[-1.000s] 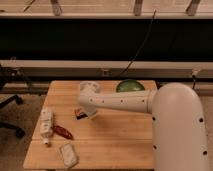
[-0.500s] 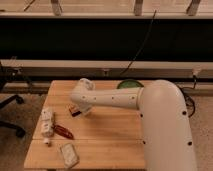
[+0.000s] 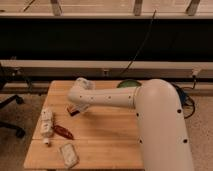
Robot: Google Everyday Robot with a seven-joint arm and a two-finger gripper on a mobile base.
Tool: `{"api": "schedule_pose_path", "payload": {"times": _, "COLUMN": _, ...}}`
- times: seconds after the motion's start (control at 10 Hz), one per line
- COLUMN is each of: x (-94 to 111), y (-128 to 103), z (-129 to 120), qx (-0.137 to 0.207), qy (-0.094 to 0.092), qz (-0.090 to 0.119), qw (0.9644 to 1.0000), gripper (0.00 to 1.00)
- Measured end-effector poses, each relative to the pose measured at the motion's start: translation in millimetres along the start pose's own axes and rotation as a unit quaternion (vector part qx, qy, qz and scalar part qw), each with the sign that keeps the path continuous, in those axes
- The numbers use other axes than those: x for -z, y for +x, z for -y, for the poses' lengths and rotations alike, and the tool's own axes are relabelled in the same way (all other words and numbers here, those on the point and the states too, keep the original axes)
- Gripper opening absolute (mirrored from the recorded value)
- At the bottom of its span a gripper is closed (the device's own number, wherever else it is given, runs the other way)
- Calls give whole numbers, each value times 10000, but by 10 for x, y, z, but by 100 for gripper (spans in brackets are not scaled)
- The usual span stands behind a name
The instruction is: Push the eraser across the table
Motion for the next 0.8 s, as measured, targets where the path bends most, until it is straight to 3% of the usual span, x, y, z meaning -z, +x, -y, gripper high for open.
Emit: {"api": "schedule_pose_path", "payload": {"times": 0.8, "x": -106, "y": -135, "z": 299, "qx": 392, "qy": 70, "qz": -68, "qw": 9992, "gripper": 0}}
